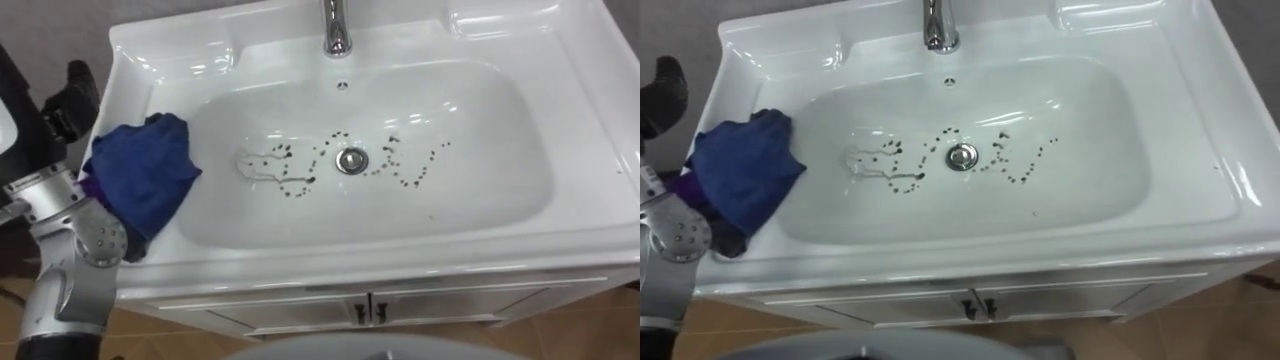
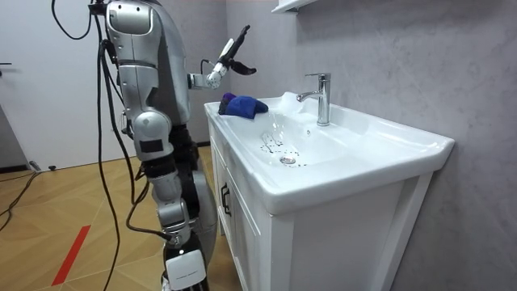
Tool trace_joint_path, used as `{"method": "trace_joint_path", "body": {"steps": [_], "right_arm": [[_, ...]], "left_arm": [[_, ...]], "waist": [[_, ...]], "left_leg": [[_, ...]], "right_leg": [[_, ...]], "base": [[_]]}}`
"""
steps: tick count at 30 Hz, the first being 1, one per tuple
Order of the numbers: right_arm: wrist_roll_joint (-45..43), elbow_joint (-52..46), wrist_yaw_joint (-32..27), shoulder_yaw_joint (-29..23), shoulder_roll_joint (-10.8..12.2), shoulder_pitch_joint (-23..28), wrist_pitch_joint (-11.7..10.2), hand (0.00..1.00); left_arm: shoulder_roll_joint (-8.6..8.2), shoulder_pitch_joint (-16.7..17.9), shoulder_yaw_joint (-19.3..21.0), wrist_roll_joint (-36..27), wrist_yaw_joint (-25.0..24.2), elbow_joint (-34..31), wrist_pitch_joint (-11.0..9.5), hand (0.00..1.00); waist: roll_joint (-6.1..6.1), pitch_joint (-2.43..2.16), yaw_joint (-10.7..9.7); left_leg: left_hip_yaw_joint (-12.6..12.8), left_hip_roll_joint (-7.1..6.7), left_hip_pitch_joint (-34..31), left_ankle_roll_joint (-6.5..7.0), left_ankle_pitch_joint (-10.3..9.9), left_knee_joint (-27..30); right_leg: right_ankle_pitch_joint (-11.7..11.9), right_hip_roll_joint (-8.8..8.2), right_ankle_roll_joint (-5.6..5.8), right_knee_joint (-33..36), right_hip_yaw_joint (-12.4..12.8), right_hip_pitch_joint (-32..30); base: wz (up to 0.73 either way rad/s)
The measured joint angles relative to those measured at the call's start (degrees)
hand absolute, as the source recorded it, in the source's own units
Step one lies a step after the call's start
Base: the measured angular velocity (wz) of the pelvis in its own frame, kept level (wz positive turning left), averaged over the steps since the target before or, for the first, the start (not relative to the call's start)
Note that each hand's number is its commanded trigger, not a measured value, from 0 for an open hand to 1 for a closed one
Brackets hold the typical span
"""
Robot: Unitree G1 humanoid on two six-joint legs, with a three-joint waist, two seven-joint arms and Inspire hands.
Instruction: Wipe basin
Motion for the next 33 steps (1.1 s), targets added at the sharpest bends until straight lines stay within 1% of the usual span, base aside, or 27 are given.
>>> {"method": "trace_joint_path", "body": {"steps": [3,5,7,9,11,14,16,18,19,20,22,24,28,33], "right_arm": [[0.0,0.0,0.0,0.2,0.1,-0.6,0.0,0.00],[0.1,-0.5,-0.1,1.2,0.5,-0.6,0.0,0.00],[0.1,-0.4,-0.2,1.6,0.8,-0.7,0.0,0.00],[0.1,-0.3,-0.8,1.7,1.4,-0.7,0.0,0.00],[0.1,-0.4,-0.8,1.8,1.9,-0.6,0.1,0.00],[0.2,0.0,-0.4,1.9,2.7,-0.6,0.7,0.00],[0.3,0.2,0.2,2.3,2.9,-0.7,1.2,0.00],[0.3,0.9,0.2,2.3,3.2,-0.8,1.3,0.00],[0.2,0.9,0.2,2.4,3.3,-0.8,1.5,0.00],[0.2,0.9,0.2,2.3,3.4,-0.9,2.1,0.00],[0.1,0.9,0.2,2.3,3.6,-0.9,2.4,0.00],[-0.2,0.9,0.3,2.3,3.6,-0.9,2.5,0.00],[-0.2,0.9,0.6,2.3,3.6,-1.0,2.5,0.00],[-2.1,0.6,0.6,2.3,3.6,-1.1,2.5,0.00]], "left_arm": [[-0.51,0.0,-0.6,0.0,-0.4,0.0,-0.1,0.00],[-1.65,0.0,-1.5,0.0,-1.1,-0.6,-0.1,0.00],[-2.31,0.0,-2.7,0.1,-1.7,-0.8,-0.1,0.00],[-3.64,0.0,-4.0,0.0,-2.7,-0.8,0.0,0.00],[-4.37,0.0,-4.8,0.0,-3.9,-0.8,0.2,0.00],[-4.48,0.0,-6.4,0.0,-6.1,-0.8,0.2,0.00],[-4.62,0.0,-7.6,0.0,-7.3,-0.8,0.3,0.00],[-4.97,0.0,-8.9,0.0,-8.1,-0.8,0.5,0.00],[-5.51,0.0,-9.7,0.0,-8.3,-0.7,0.5,0.00],[-6.46,0.0,-10.2,0.0,-8.6,-0.6,0.6,0.00],[-7.08,0.0,-11.4,0.0,-8.9,-0.3,0.6,0.00],[-7.20,0.2,-12.9,0.0,-9.3,-0.3,0.6,0.00],[-7.57,0.5,-14.1,-0.2,-10.1,-0.3,0.6,0.00],[-7.57,3.1,-16.1,-0.8,-10.7,0.2,0.6,0.00]], "waist": [[-0.19,-0.05,-0.3],[-0.44,-0.04,-0.3],[-0.63,-0.08,-0.3],[-1.18,-0.14,-0.3],[-1.79,-0.07,-0.3],[-2.86,-0.06,-0.3],[-3.13,-0.04,-0.3],[-3.23,0.01,-0.3],[-3.29,0.06,-0.5],[-3.35,0.10,-0.4],[-3.39,0.16,-0.4],[-3.18,0.08,-0.4],[-2.97,0.10,-0.5],[-2.98,0.11,-0.5]], "left_leg": [[0.0,0.02,0.0,0.00,0.0,0.0],[0.0,0.02,0.0,0.00,0.0,0.0],[0.0,0.02,0.1,0.00,0.0,-0.1],[0.2,0.02,0.3,0.00,0.0,-0.1],[0.3,0.04,0.4,0.00,0.0,-0.1],[0.3,0.05,0.4,0.00,0.0,0.0],[0.4,0.05,0.4,0.00,0.0,0.0],[0.5,0.06,0.5,0.00,0.0,0.0],[0.6,0.06,0.6,0.00,0.0,-0.1],[0.6,0.06,0.6,0.00,0.0,-0.1],[0.6,0.06,0.6,0.00,0.0,-0.1],[0.7,0.06,0.9,0.00,0.0,-0.2],[0.7,0.06,1.1,0.00,0.0,-0.4],[0.7,0.07,1.2,0.00,0.0,-0.4]], "right_leg": [[0.0,-0.01,0.00,0.0,0.0,0.1],[0.0,-0.01,0.00,0.0,-0.1,0.1],[0.0,-0.01,0.00,0.0,-0.1,0.1],[0.0,-0.01,0.00,0.0,0.0,0.3],[0.0,-0.01,0.00,0.0,0.0,0.3],[0.0,0.00,0.00,0.0,0.0,0.5],[0.0,0.00,0.00,0.0,0.0,0.7],[0.0,0.00,0.00,0.0,0.0,0.7],[0.0,0.00,0.00,0.0,0.0,1.0],[0.0,0.00,-0.01,-0.1,0.0,1.1],[0.0,0.00,-0.01,-0.1,0.1,1.2],[0.0,0.00,0.00,-0.1,0.3,1.2],[0.0,0.04,0.00,-0.1,0.3,1.6],[0.0,0.05,0.00,-0.1,0.2,1.2]], "base": [[0.00],[0.00],[0.00],[0.00],[0.00],[0.00],[0.00],[0.00],[0.00],[0.00],[0.00],[-0.03],[0.00],[0.00]]}}
